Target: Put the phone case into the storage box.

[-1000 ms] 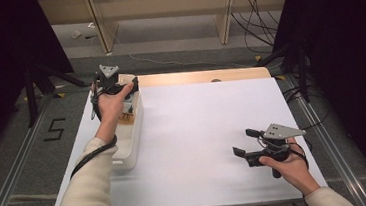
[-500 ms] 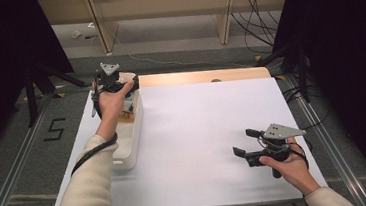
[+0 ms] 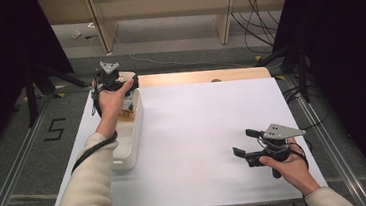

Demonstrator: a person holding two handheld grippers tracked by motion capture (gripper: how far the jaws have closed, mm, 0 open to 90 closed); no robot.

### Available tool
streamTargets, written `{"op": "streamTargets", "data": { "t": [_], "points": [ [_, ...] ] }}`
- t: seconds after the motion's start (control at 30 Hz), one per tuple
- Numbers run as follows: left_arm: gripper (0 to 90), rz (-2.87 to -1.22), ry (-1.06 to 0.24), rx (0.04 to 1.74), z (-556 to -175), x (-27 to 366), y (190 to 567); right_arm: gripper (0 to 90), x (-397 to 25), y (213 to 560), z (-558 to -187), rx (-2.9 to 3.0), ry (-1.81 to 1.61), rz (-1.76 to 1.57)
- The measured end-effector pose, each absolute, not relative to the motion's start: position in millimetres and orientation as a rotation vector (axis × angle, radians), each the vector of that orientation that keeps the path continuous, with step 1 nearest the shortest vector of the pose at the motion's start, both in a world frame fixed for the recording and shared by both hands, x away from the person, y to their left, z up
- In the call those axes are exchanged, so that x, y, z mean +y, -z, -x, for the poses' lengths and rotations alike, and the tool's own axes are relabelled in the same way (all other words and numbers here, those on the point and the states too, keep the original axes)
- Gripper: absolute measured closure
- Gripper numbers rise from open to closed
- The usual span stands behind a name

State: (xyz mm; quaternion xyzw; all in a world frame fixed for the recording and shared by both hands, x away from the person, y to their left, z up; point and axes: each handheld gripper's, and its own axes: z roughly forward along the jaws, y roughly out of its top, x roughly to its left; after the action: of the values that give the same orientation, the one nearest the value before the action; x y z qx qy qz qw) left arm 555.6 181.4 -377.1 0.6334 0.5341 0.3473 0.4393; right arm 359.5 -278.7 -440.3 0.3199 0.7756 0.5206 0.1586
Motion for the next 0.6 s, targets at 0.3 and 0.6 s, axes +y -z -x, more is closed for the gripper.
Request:
{"op": "streamTargets", "data": {
  "t": [0.3,0.6],
  "points": [
    [10.9,-1.578,-0.866,1.323,-560.2,181.4,377.3,15.2,-279.0,440.3,-359.6,2.218,-1.489,-0.914],
    [10.9,-1.579,-0.866,1.332,-564.4,181.3,379.2,15.2,-279.1,440.3,-359.7,2.218,-1.489,-0.915]
  ]
}}
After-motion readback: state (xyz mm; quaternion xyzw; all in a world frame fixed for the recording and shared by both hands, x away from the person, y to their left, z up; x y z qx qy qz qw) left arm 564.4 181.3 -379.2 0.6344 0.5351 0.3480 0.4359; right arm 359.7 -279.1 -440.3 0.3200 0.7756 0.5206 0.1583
